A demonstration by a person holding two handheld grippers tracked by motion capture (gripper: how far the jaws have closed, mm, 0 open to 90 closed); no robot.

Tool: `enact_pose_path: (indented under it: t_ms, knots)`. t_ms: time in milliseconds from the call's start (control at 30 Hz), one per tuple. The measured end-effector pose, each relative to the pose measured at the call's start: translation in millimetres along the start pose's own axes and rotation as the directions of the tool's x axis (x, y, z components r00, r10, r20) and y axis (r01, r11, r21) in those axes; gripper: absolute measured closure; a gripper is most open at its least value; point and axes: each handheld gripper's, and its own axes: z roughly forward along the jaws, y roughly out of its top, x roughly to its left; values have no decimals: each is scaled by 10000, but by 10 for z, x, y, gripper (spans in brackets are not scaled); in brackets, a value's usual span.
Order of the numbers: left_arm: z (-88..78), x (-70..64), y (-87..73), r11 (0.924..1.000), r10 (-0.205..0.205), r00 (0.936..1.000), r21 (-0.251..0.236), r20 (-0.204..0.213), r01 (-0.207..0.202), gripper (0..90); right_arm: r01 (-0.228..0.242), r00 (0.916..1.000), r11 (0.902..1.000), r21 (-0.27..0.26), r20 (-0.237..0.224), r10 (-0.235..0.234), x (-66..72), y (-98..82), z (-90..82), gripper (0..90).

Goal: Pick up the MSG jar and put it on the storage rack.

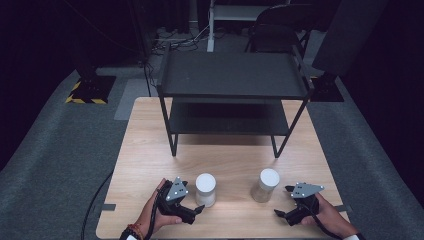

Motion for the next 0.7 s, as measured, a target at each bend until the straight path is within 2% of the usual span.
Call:
enact_pose_path:
  t_ms: [367, 467, 700]
  knots:
    - [47, 39, 110, 9995, 194, 9995, -254, 256, -188, 24, -9, 10000, 10000, 0, 13, 9, 3, -1, -1, 0]
    - [77, 57, 123, 9991, 105, 9992, -405, 374, -89, 24, -12, 10000, 10000, -1, 12, 12, 3, -1, -1, 0]
    - [148, 68, 178, 9979, 197, 9986, -628, 501, -165, 26, -11, 10000, 10000, 0, 17, 11, 4, -1, -1, 0]
